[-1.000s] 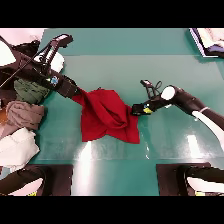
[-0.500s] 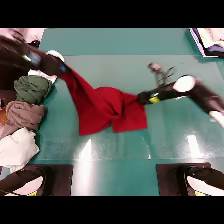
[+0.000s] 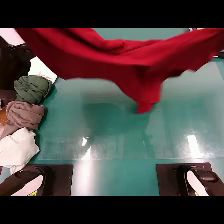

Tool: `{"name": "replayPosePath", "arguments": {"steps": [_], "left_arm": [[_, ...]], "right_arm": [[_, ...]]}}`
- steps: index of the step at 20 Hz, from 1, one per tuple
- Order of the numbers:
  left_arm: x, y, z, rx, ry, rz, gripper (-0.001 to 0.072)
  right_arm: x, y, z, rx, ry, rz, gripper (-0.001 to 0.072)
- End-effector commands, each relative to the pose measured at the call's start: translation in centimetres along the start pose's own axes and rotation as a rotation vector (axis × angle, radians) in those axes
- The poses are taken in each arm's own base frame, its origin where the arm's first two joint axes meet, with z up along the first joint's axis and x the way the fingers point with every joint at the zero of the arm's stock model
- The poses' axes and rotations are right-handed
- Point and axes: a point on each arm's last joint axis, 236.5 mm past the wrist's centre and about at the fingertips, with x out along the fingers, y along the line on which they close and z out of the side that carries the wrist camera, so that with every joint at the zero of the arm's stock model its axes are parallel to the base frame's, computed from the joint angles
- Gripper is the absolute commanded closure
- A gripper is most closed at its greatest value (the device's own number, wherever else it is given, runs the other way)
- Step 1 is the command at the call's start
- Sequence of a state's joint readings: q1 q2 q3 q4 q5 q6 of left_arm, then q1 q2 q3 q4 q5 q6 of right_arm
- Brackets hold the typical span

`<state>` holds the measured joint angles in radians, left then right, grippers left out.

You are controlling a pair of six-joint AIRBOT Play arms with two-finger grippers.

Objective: Fold the shirts.

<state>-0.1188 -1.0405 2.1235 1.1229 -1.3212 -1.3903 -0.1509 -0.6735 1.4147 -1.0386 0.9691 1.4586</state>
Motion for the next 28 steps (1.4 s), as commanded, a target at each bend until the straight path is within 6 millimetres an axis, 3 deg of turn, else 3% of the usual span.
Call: {"name": "replayPosePath", "arguments": {"steps": [1,4,6,8,10,12,14,16,19,21,22,24,27,28], "left_arm": [[-5.8,-2.1,4.1,0.043,-0.180,0.020,0.0683],[-9.2,-3.7,5.6,0.047,-0.268,0.017,0.0683],[-10.0,-4.3,5.9,0.049,-0.287,0.002,0.0683],[-8.6,-3.8,4.8,0.040,-0.233,0.001,0.0683],[-4.7,-2.1,1.9,-0.007,-0.122,0.003,0.0683],[0.4,0.3,-3.2,-0.072,0.041,0.012,0.0683],[5.1,2.2,-9.4,-0.146,0.218,0.007,0.0684],[9.4,4.1,-16.1,-0.220,0.392,0.009,0.0683],[13.8,6.8,-26.0,-0.292,0.625,0.047,0.0683],[16.5,8.5,-31.1,-0.327,0.712,0.076,0.0683],[17.7,9.1,-32.9,-0.342,0.740,0.086,0.0671],[19.6,10.5,-35.4,-0.400,0.763,0.131,0.0156],[19.8,12.6,-36.4,-0.355,0.775,0.202,0.0167],[19.0,13.6,-36.5,-0.306,0.803,0.239,0.0167]], "right_arm": [[-7.6,2.5,6.4,-0.098,-0.206,-0.054,0.0697],[-10.1,3.1,8.4,-0.147,-0.239,-0.112,0.0697],[-10.4,2.4,9.3,-0.166,-0.219,-0.162,0.0697],[-9.3,0.7,9.4,-0.117,-0.148,-0.202,0.0698],[-6.8,-1.5,7.9,-0.044,-0.015,-0.208,0.0697],[-3.1,-3.2,5.0,0.042,0.158,-0.152,0.0698],[1.1,-5.2,0.7,0.129,0.338,-0.104,0.0698],[5.7,-6.5,-5.2,0.189,0.530,-0.069,0.0697],[11.6,-7.8,-15.7,0.183,0.798,-0.094,0.0697],[15.4,-8.6,-20.5,0.131,0.849,-0.132,0.0696],[17.3,-8.7,-22.2,0.122,0.843,-0.132,0.0696],[20.5,-8.6,-24.5,0.128,0.810,-0.130,0.0695],[22.7,-8.8,-25.8,0.134,0.784,-0.131,0.0691],[22.7,-9.0,-25.6,0.131,0.783,-0.134,0.0616]]}}
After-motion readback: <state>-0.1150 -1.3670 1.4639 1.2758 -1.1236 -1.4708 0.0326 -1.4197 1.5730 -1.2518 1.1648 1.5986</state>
